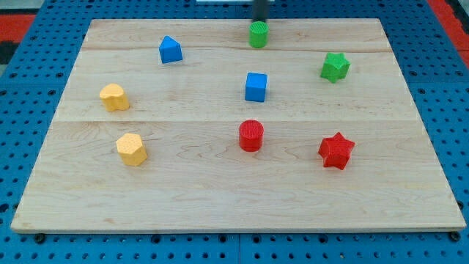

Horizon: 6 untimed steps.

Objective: Point the arm at the blue triangle

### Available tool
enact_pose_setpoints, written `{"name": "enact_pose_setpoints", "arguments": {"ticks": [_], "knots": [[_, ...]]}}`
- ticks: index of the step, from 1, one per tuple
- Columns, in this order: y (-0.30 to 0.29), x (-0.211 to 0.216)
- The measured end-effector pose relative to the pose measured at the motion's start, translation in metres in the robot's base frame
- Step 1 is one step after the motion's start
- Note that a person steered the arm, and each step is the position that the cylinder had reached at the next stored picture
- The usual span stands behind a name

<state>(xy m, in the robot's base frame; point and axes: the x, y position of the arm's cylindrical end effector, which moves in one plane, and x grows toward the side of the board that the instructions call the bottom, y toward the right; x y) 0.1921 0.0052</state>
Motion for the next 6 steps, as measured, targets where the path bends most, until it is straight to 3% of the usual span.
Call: {"name": "enact_pose_setpoints", "arguments": {"ticks": [2,3,6], "knots": [[-0.122,0.003],[-0.154,0.022],[-0.144,0.042]]}}
